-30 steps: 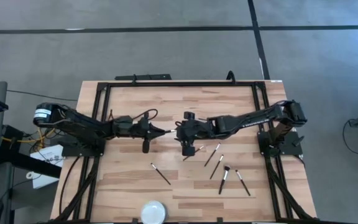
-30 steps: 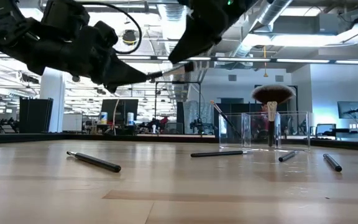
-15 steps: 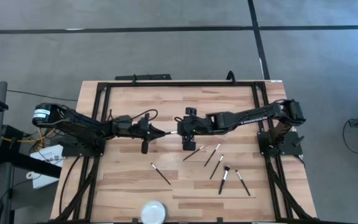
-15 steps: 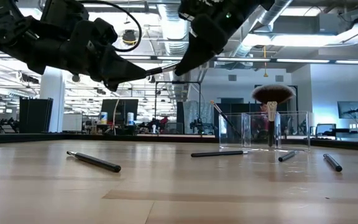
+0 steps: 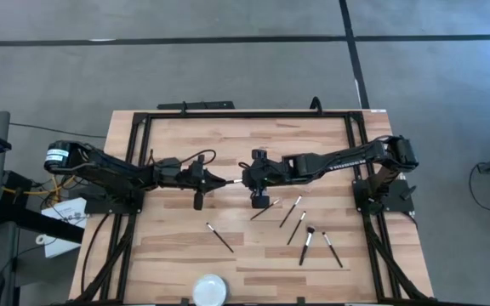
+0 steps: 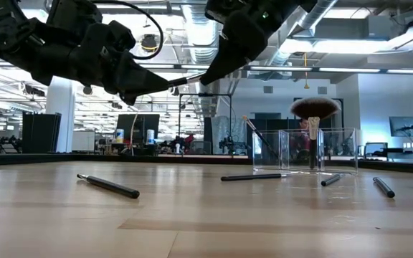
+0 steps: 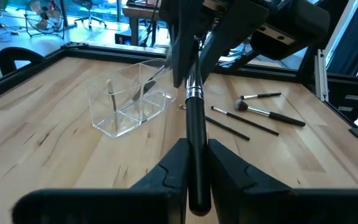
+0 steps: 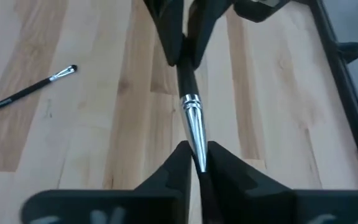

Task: Pick & Place Makeup Brushes
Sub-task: Put the black blush brush into the makeup organizer, then put the black eyeshadow brush into the makeup organizer

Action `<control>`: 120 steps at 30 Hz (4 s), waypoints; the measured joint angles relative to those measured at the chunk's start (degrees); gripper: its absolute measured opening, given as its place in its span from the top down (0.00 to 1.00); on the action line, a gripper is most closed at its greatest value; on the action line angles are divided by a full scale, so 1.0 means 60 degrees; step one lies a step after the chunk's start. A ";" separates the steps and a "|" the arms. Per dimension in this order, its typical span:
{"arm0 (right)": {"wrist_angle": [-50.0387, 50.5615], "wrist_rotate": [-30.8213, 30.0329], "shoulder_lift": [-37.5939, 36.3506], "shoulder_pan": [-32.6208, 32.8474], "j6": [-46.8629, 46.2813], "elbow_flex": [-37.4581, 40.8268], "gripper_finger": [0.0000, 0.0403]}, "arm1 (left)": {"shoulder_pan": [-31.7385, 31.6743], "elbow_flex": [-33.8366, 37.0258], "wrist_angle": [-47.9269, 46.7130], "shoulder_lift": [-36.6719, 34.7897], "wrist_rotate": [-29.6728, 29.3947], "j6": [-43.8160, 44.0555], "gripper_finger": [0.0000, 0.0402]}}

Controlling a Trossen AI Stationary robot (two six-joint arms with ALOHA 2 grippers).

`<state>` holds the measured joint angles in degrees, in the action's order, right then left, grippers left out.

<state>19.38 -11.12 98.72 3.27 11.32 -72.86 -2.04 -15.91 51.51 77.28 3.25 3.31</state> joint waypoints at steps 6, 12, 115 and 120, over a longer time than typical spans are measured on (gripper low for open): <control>-0.0028 -0.0023 0.0000 0.0001 -0.0057 0.0004 0.95 | 0.0000 -0.0002 0.0000 -0.0004 -0.0146 0.0000 0.81; 0.1217 -0.0517 -0.0007 0.0321 -0.0088 -0.0184 0.98 | 0.0000 -0.0005 -0.0004 0.0000 -0.0845 -0.0102 0.75; 1.0194 0.0536 0.1842 0.0190 -0.3337 -0.6685 0.59 | 0.2420 -0.0181 0.0266 0.3794 0.2883 -0.1558 0.47; 1.0168 0.0536 0.1717 0.0677 -0.3783 -0.6684 0.63 | 0.2514 -0.0235 0.0506 0.4483 0.2904 -0.1809 0.48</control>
<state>80.39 -7.90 109.02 7.33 -11.37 -112.97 13.04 -17.33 54.54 104.17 20.67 -7.54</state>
